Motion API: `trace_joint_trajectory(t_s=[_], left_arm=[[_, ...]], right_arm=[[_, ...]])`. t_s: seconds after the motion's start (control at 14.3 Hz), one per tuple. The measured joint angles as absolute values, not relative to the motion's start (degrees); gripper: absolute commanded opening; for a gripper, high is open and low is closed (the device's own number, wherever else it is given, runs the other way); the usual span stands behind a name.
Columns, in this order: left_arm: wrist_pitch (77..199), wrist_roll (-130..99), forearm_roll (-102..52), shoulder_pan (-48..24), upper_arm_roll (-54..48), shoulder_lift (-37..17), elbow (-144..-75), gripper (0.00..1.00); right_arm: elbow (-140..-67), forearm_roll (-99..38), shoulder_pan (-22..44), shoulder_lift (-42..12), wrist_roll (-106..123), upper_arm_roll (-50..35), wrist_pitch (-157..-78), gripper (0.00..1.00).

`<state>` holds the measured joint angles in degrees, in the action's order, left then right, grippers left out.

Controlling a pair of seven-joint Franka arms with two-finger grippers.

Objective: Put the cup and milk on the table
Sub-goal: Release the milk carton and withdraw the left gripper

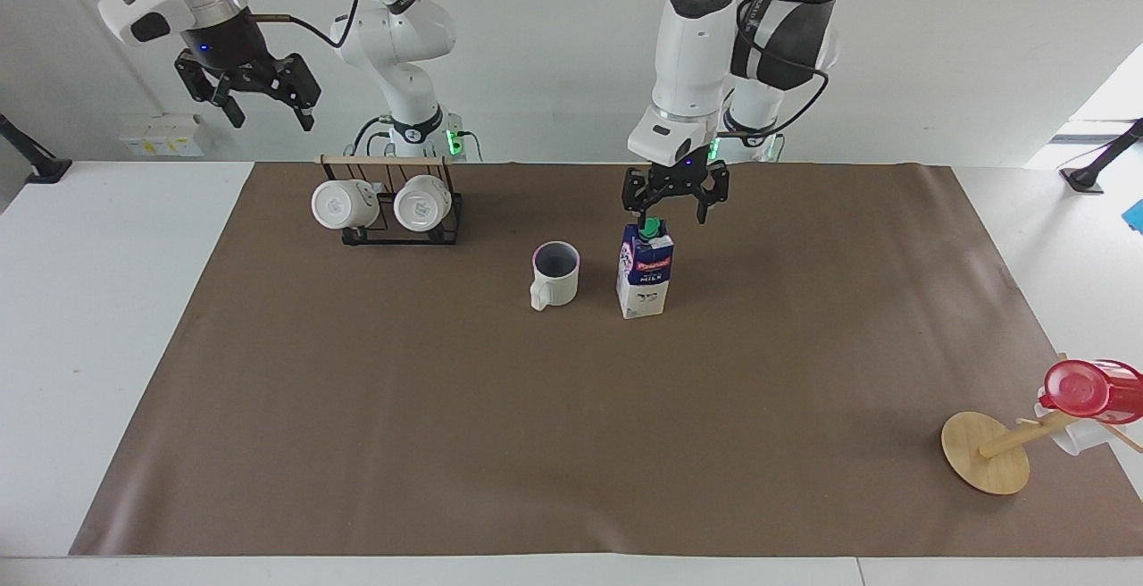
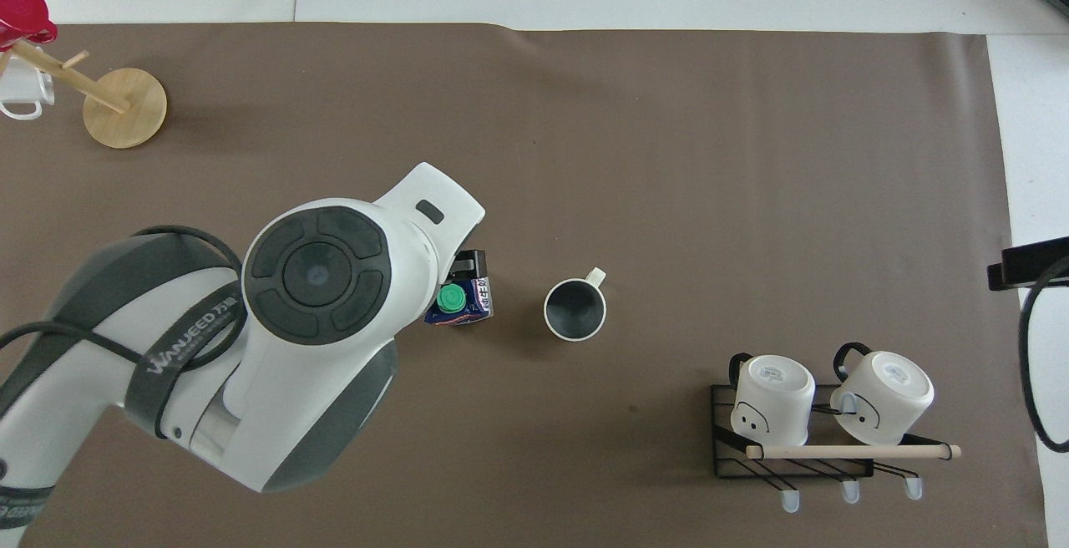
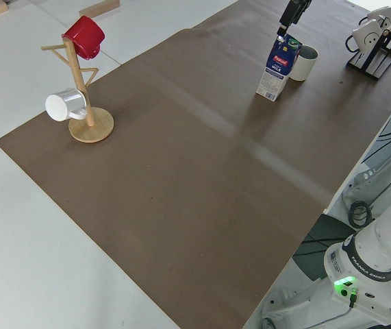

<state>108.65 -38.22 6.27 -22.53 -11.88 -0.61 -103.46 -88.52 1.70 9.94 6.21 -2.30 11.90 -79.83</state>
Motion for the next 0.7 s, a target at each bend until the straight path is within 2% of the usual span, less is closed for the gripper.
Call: trace_joint_trajectory(t_s=[0.35,0.7], left_arm=[[98.0,-21.5,5.9,-13.8,-11.2,1.9,-97.6,1.0],[94.3,-10.2,1.3,-1.7,-10.8,4.4,-96.5,1.0]], right_arm=[[-88.5,1.8,6.7,5.4,-2.3,9.3,-79.7,1.0],[-87.8,1.7,6.3,4.0,-2.3,8.7,-79.5,1.0]])
